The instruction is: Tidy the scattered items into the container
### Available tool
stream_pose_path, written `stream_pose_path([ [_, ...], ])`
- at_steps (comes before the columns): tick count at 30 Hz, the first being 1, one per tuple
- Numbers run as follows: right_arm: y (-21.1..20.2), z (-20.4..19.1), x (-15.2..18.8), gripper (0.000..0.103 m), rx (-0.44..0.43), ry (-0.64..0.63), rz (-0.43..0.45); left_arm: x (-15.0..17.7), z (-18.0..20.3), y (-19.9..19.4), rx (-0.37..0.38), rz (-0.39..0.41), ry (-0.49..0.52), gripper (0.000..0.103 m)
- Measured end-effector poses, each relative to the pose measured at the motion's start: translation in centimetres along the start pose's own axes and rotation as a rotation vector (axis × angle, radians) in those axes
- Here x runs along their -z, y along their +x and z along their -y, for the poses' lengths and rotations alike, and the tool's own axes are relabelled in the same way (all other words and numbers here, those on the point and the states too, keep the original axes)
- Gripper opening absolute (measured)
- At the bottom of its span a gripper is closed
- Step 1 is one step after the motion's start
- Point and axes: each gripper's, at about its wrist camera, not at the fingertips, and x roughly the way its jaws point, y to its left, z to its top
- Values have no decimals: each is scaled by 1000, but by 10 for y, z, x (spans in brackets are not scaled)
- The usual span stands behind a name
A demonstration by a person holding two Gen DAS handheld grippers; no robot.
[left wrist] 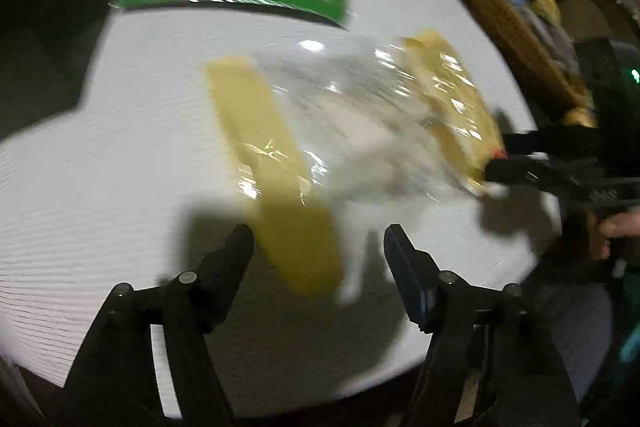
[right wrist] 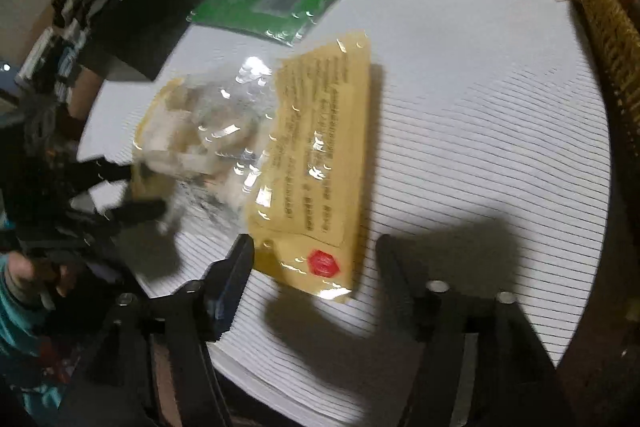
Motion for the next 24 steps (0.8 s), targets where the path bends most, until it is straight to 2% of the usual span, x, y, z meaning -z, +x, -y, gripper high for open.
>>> stream_pose_path([
  [3,-20,-10,4,48,-27,-21,40,-2,6,-19,75,7,14,64],
  [5,-36,-15,-1,48,-49,-24,69,-12,5,-38,135,39,-1,64],
  [7,-52,-16,-11,48,-70,-15,115,-31,-1,-60,180,94,-27,64],
  [9,-64,-16,-28,48,-67,-9,169,-55,-11,-72,191,140,-53,66],
  [12,-67,-7,-65,48,-73,39,214,-98,-33,-68,205,151,-108,67],
  [15,-58,3,-103,48,-41,79,230,-139,-61,-58,181,164,-195,67],
  [17,-55,12,-121,48,-10,104,241,-151,-77,-57,121,169,-237,67],
  [19,-55,19,-127,49,14,104,254,-151,-86,-63,114,195,-237,68],
  [20,-57,21,-126,53,24,93,262,-148,-89,-67,112,213,-227,68],
  [21,-57,23,-125,58,33,80,266,-142,-90,-70,96,229,-216,73],
  [23,-51,26,-122,63,71,49,265,-128,-86,-68,75,237,-190,74],
  [24,-46,29,-120,63,84,41,258,-119,-82,-62,37,229,-175,74],
])
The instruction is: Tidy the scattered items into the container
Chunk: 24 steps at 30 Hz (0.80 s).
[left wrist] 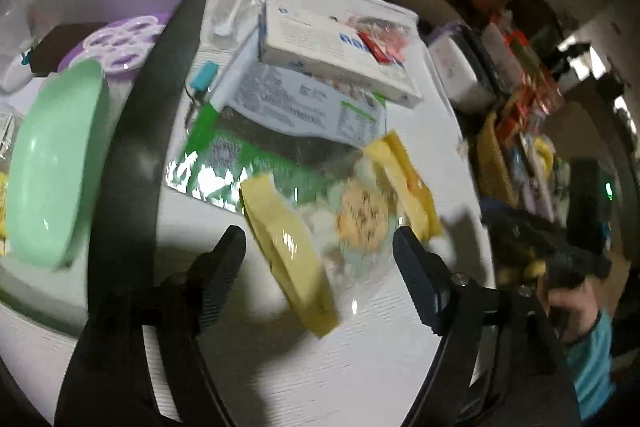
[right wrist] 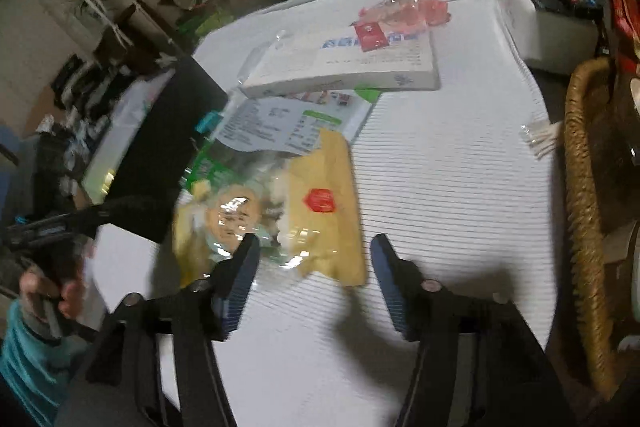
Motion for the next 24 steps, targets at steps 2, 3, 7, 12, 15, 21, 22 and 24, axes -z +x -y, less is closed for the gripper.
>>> stream_pose_path([
  [2,13,5,2,63,11,-9,-19,16,7,9,-79,-1,42,74],
  [3,19,8,3,63,11,-6,-27,23,11,15,-114,1,67,74],
  [7,42,12,0,63,17,-8,-37,36,24,44,-236,-15,127,73],
  [12,60,12,-12,63,13,-19,-36,28,28,56,-293,2,125,74],
  [15,74,12,-19,63,5,-20,-68,18,31,63,-264,-13,117,73],
  [21,88,-6,-18,58,-32,-79,-109,18,36,82,-213,-42,126,61],
  [22,89,-6,-17,58,-28,-79,-113,19,37,81,-209,-35,124,61],
  [24,86,-3,-18,49,-41,-57,-110,19,36,77,-171,-24,120,55],
])
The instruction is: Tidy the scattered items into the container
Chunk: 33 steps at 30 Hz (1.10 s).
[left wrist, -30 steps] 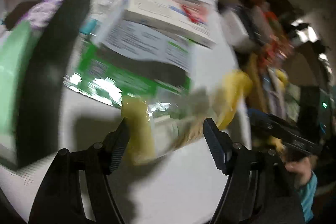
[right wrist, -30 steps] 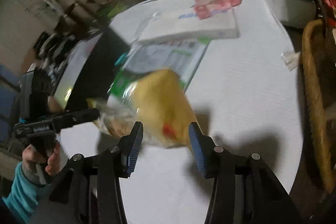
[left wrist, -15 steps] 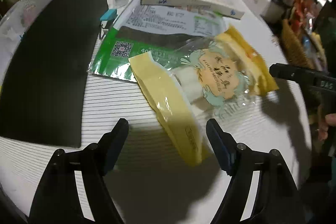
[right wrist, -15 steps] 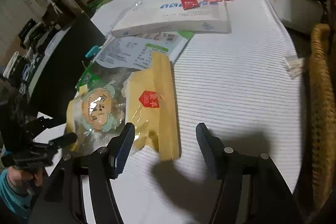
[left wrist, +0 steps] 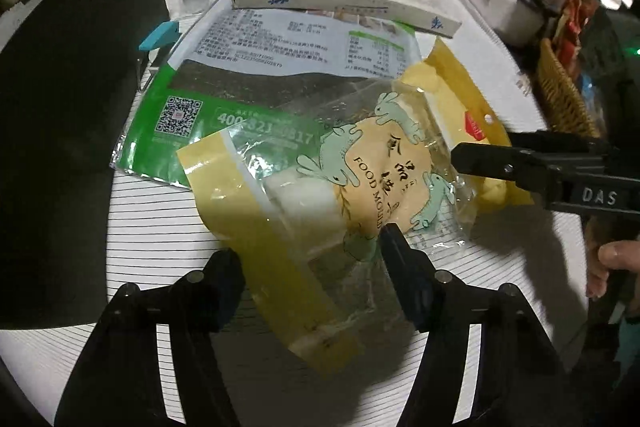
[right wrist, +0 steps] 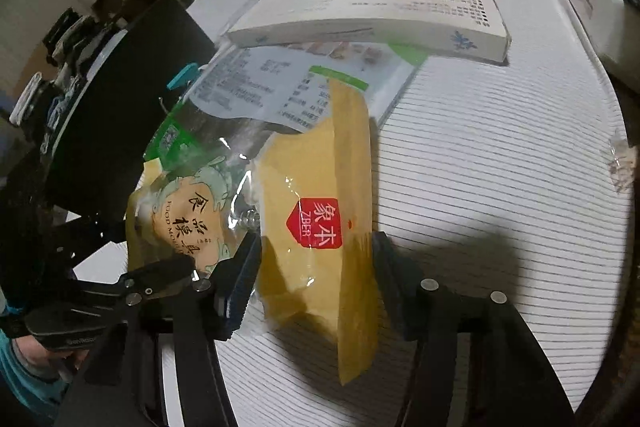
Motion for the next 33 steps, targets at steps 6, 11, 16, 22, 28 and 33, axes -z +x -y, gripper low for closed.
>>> stream_pose_path([
  [6,-6,-11,4,37,-6,-34,-19,-4,-2,2,-31,-16,18,50],
  [11,-3,-3,-2,57,30,19,-15,-7,-15,3,-60,2,-42,75],
  [16,3,-10,-3,43,-4,4,-12,-10,-11,6,-5,-4,-39,44],
  [22,-25,-23,1,36,-1,-30,33,-25,-4,-33,21,46,8,29],
  [28,-74,-62,-15,36,-38,-66,124,-43,-12,-98,14,134,55,29],
  [33,-112,-123,-36,36,-106,-128,204,-61,-47,-167,-40,210,104,29],
])
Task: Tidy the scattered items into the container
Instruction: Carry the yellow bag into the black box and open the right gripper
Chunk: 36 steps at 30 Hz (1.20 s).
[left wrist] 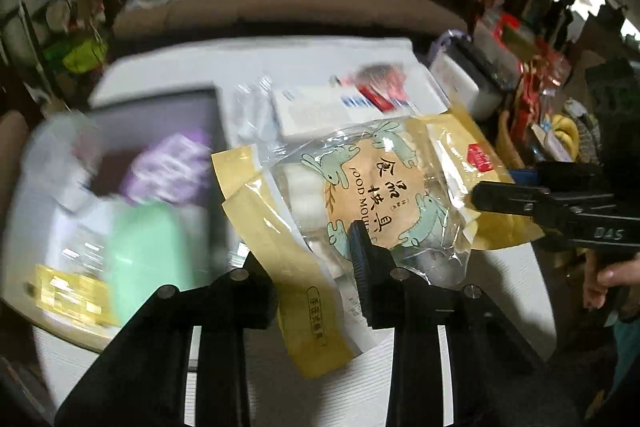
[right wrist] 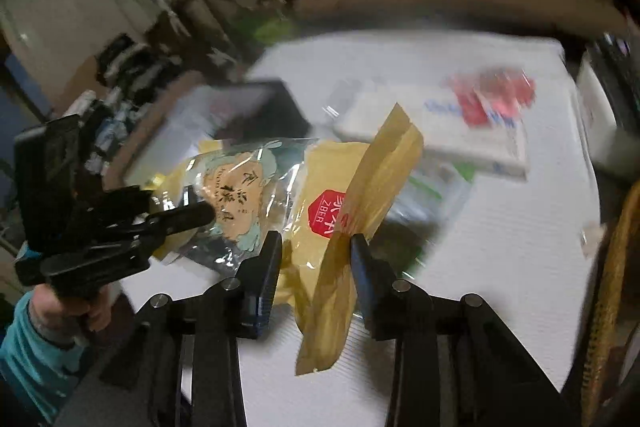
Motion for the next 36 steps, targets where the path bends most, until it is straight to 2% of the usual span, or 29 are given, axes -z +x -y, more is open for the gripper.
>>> stream_pose_path([
  [4,18,-65,-30,36,-76,-57,12,-9,-62,-42,-66,17,22,29],
  [7,58,-112,-50,36,-105,-106,-12,-8,-111,-54,-123,-14,71,30],
  [9,92,-140,-63,26,-185,-105,-28,-4,-147,-57,-97,-28,65,29],
  [10,110,-155,-69,25,-214,-110,-38,-2,-163,-55,-97,-38,58,29],
  [13,179,-202,-78,24,-149,-191,-123,8,-211,-31,-234,-98,29,29],
  [14,195,-208,-79,24,-154,-182,-145,13,-227,-23,-252,-125,10,29],
  [16,213,-212,-82,24,-163,-161,-155,24,-249,-13,-247,-140,-26,29],
  [19,215,-201,-86,25,-72,-202,-142,34,-268,-8,-218,-120,-71,29],
  [21,209,-190,-85,37,7,-237,-136,35,-271,2,-178,-130,-87,30],
  [23,201,-174,-86,46,88,-266,-136,33,-262,18,-156,-152,-78,38],
  [25,200,-162,-86,51,131,-275,-166,33,-249,35,-183,-175,-37,52],
  [27,201,-149,-78,51,163,-297,-208,32,-241,53,-237,-207,5,58],
  [31,197,-150,-60,55,205,-356,-259,28,-243,79,-322,-270,25,60],
  [32,197,-150,-57,60,221,-364,-266,27,-246,82,-315,-277,16,61],
  [33,198,-148,-55,66,232,-363,-272,27,-250,86,-297,-287,2,70],
  [36,204,-144,-57,69,254,-358,-271,26,-254,101,-280,-324,-6,72],
])
